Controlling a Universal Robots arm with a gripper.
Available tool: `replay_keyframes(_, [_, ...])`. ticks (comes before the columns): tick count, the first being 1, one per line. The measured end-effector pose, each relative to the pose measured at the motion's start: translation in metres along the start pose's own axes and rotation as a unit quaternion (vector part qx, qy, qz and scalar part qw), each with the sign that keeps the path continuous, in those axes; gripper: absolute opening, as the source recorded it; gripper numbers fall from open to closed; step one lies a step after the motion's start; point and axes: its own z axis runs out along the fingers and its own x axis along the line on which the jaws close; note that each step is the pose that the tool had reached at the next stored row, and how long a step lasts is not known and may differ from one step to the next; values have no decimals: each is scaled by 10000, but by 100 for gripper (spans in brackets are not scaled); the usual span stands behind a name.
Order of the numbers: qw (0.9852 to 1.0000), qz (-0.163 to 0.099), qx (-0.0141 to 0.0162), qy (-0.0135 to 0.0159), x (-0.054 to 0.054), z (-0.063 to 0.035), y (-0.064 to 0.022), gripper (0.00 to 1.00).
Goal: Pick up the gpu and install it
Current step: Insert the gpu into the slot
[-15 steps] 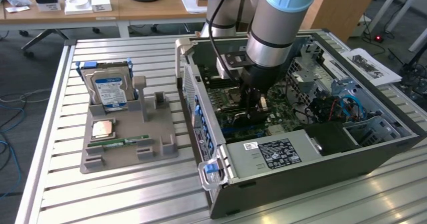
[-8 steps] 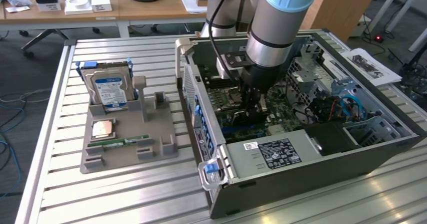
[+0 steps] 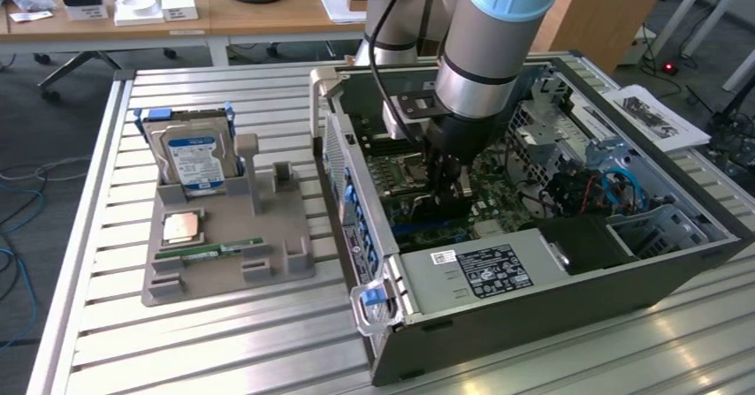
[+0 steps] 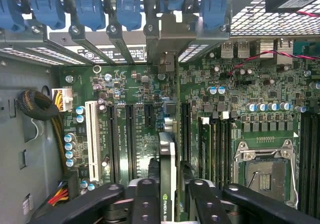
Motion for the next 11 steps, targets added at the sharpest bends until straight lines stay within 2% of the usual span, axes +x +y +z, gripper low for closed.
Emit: replay_keyframes(11, [10000, 0, 0, 0, 1, 6, 0, 26])
